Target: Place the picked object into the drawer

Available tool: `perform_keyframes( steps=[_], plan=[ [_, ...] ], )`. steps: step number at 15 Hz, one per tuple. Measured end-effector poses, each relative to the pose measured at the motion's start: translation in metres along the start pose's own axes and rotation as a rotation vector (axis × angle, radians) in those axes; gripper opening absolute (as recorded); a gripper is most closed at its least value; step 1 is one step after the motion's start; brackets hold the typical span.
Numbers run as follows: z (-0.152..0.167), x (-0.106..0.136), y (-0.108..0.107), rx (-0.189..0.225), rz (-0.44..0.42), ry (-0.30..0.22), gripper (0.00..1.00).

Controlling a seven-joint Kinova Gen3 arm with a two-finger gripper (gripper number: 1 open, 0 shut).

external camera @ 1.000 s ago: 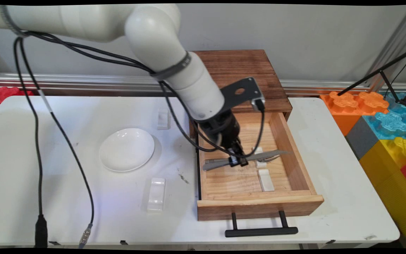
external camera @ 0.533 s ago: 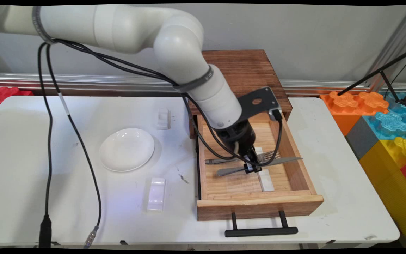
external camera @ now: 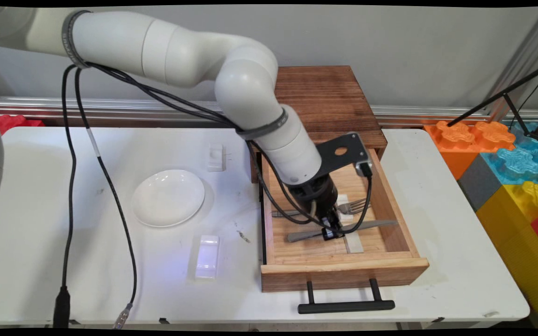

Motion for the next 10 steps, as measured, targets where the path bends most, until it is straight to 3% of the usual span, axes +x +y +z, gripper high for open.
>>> perform_keyframes(
  steps=[10],
  plan=[
    [0.027, -0.018, -0.007, -0.008, -0.030, -0.020, 0.00]
  ],
)
